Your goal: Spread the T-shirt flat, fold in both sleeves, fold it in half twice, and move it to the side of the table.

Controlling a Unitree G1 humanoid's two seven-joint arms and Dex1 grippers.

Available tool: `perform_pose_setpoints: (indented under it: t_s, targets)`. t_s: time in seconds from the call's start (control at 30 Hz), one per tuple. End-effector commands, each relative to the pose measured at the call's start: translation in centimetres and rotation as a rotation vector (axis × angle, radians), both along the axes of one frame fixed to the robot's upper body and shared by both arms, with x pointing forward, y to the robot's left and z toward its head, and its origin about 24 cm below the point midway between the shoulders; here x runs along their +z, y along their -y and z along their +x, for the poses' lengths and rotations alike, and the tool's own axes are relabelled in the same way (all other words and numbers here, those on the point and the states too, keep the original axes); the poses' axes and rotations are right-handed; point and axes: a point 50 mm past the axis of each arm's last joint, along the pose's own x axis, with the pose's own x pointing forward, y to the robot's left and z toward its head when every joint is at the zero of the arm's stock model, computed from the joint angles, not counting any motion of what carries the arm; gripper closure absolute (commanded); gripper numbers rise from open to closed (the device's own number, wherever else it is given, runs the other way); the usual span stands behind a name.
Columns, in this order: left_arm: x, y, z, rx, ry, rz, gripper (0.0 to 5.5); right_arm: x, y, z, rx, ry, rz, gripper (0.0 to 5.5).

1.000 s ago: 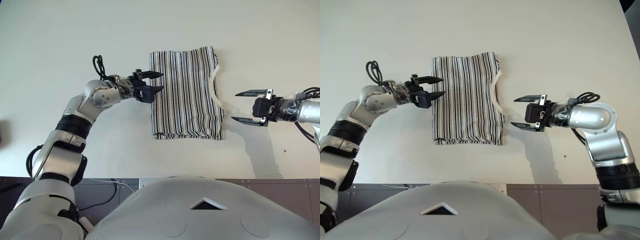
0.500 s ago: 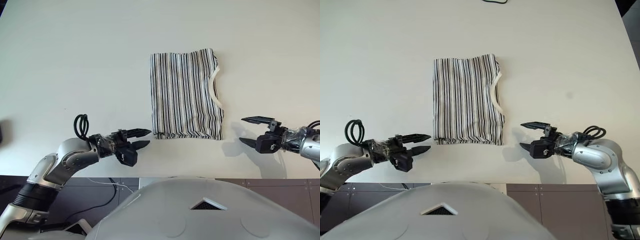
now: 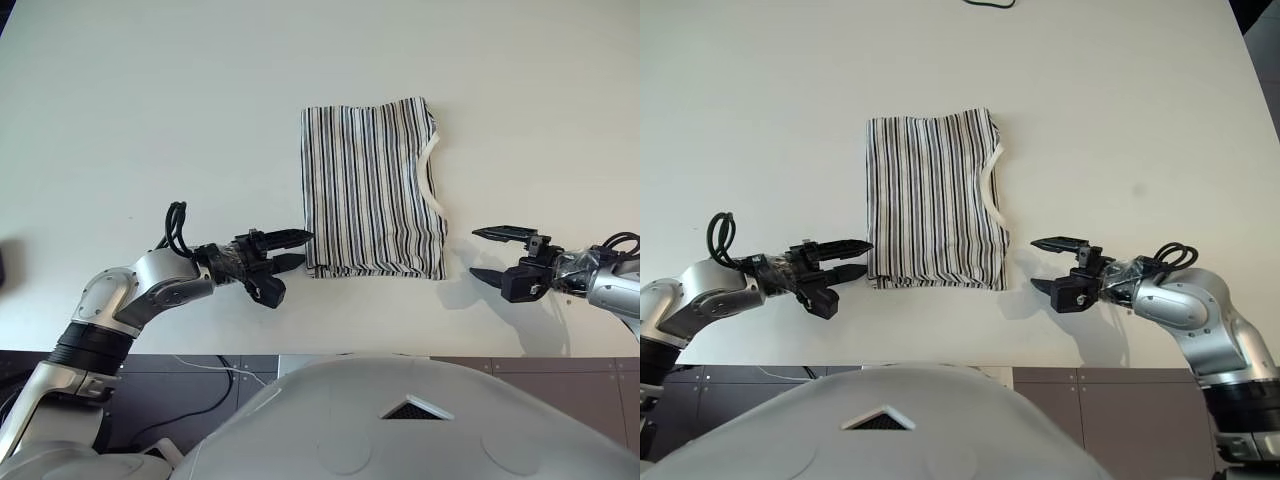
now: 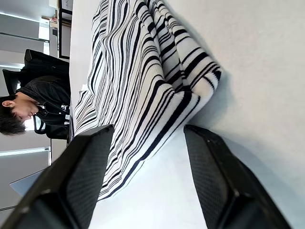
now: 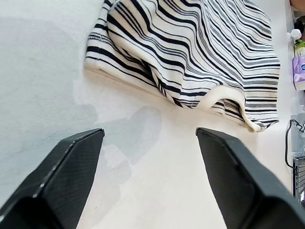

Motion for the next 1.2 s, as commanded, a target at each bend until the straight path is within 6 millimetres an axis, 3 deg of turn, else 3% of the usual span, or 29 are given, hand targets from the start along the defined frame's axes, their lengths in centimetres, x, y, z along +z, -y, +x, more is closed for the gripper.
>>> perform_pose_setpoints:
  t_s: [0.03, 0.4, 0.9, 1.03, 1.2]
  targets:
    - [-2.0, 0.0, -1.4, -0.061, -0.09, 0.089, 2.75, -0.3, -0.2, 0.2, 0.021, -0.01, -0.022, 1.92]
    - [-2.0, 0.8, -2.3, -0.097, -0.13, 0.005, 2.75, -0.5, -0.6, 0.3, 0.02, 0.0, 0.004, 1.92]
    - [-3.2, 0.4, -2.0, -0.018, -0.228, 0.005, 4.83, -0.6, -0.9, 0.6, 0.032, 0.012, 0.01, 1.92]
    - [-2.9, 0.5, -2.1, -0.028, -0.244, -0.013, 5.25, -0.2, -0.9, 0.3, 0.068, 0.017, 0.014, 1.92]
    - [-2.4, 0.8, -2.0, -0.059, -0.252, -0.027, 5.35, -0.5, -1.0, -0.8, 0.171, 0.02, -0.022, 1.92]
